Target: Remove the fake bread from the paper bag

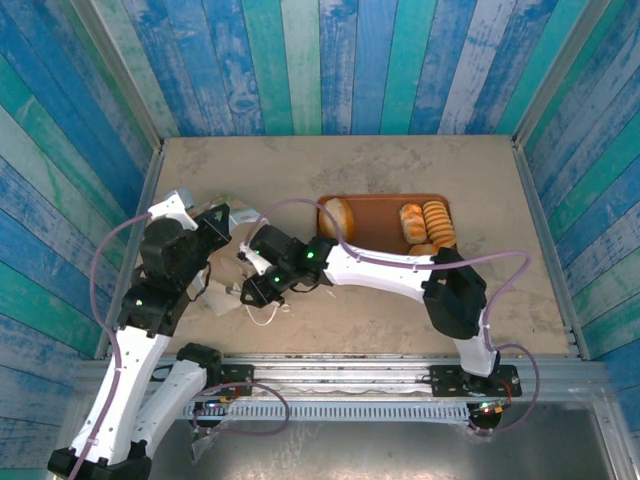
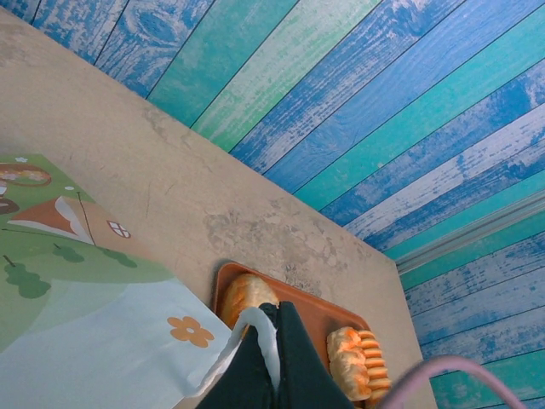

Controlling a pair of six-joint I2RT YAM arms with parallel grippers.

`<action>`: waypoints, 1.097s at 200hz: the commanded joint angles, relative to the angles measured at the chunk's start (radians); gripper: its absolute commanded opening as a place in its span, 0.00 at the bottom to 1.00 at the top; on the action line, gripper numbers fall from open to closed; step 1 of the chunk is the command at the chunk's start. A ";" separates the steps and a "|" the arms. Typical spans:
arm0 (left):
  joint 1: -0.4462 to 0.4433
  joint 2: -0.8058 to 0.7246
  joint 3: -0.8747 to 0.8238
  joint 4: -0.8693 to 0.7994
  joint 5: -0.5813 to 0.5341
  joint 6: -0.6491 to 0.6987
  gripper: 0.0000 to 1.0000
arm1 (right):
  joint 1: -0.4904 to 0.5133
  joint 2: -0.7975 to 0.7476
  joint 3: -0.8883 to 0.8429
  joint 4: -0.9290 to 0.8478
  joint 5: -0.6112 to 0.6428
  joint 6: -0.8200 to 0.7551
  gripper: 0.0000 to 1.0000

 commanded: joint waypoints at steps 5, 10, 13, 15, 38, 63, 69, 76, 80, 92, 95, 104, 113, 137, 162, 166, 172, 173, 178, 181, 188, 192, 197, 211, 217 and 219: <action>-0.001 -0.013 0.020 0.033 0.017 -0.016 0.00 | -0.003 0.048 0.083 0.020 -0.008 0.024 0.59; -0.001 -0.015 0.019 0.034 0.019 -0.017 0.00 | -0.002 0.055 0.093 0.020 -0.004 0.024 0.59; -0.002 -0.015 0.018 0.034 0.020 -0.018 0.00 | -0.002 0.059 0.097 0.020 -0.002 0.024 0.59; -0.001 -0.015 0.018 0.034 0.021 -0.019 0.00 | -0.002 0.062 0.100 0.020 0.000 0.024 0.59; -0.001 -0.016 0.017 0.034 0.025 -0.022 0.00 | -0.003 0.082 0.122 0.024 0.029 0.027 0.60; -0.001 -0.015 0.021 0.039 0.031 -0.027 0.00 | -0.002 0.095 0.149 0.023 0.039 0.037 0.61; -0.001 -0.015 0.019 0.040 0.032 -0.029 0.00 | -0.002 0.096 0.154 0.022 0.041 0.041 0.61; -0.001 -0.015 0.019 0.041 0.034 -0.031 0.00 | -0.001 0.097 0.159 0.020 0.049 0.046 0.61; 0.000 -0.015 0.019 0.041 0.035 -0.031 0.00 | -0.002 0.099 0.161 0.019 0.054 0.051 0.61; -0.001 -0.016 0.012 0.044 0.039 -0.039 0.00 | -0.004 0.107 0.172 0.011 0.062 0.055 0.62; -0.001 -0.016 0.012 0.046 0.040 -0.040 0.00 | -0.005 0.111 0.178 0.007 0.064 0.055 0.62; -0.001 -0.017 0.006 0.049 0.044 -0.044 0.00 | -0.006 0.128 0.200 -0.015 0.069 0.058 0.62; -0.001 -0.018 0.003 0.053 0.046 -0.047 0.00 | -0.008 0.147 0.230 -0.037 0.069 0.061 0.62; -0.001 -0.020 -0.002 0.056 0.050 -0.051 0.00 | -0.016 0.204 0.311 -0.098 0.046 0.057 0.61; -0.002 -0.025 -0.002 0.054 0.049 -0.050 0.00 | -0.016 0.239 0.352 -0.114 0.039 0.052 0.61; -0.001 -0.025 -0.002 0.056 0.048 -0.050 0.00 | -0.016 0.243 0.357 -0.116 0.040 0.051 0.61; -0.001 -0.027 -0.003 0.056 0.048 -0.051 0.00 | -0.017 0.249 0.360 -0.116 0.043 0.050 0.61; -0.001 -0.027 -0.004 0.056 0.048 -0.050 0.00 | -0.017 0.250 0.361 -0.115 0.044 0.050 0.61; -0.001 -0.027 -0.004 0.055 0.048 -0.051 0.00 | -0.018 0.255 0.363 -0.116 0.044 0.052 0.61; -0.002 -0.028 -0.004 0.057 0.048 -0.051 0.00 | -0.019 0.256 0.364 -0.116 0.043 0.052 0.60; -0.001 -0.027 -0.006 0.056 0.048 -0.050 0.00 | -0.021 0.258 0.366 -0.116 0.043 0.050 0.57; 0.000 -0.029 -0.005 0.055 0.046 -0.048 0.00 | -0.021 0.257 0.365 -0.116 0.043 0.049 0.56; -0.001 -0.029 -0.005 0.053 0.045 -0.047 0.00 | -0.021 0.253 0.363 -0.118 0.045 0.048 0.53; -0.001 -0.032 -0.004 0.045 0.033 -0.041 0.00 | -0.021 0.233 0.352 -0.117 0.062 0.039 0.46; -0.001 -0.034 -0.006 0.043 0.028 -0.039 0.00 | -0.022 0.220 0.344 -0.116 0.075 0.034 0.42; -0.001 -0.035 -0.006 0.044 0.027 -0.039 0.00 | -0.023 0.216 0.340 -0.115 0.079 0.033 0.41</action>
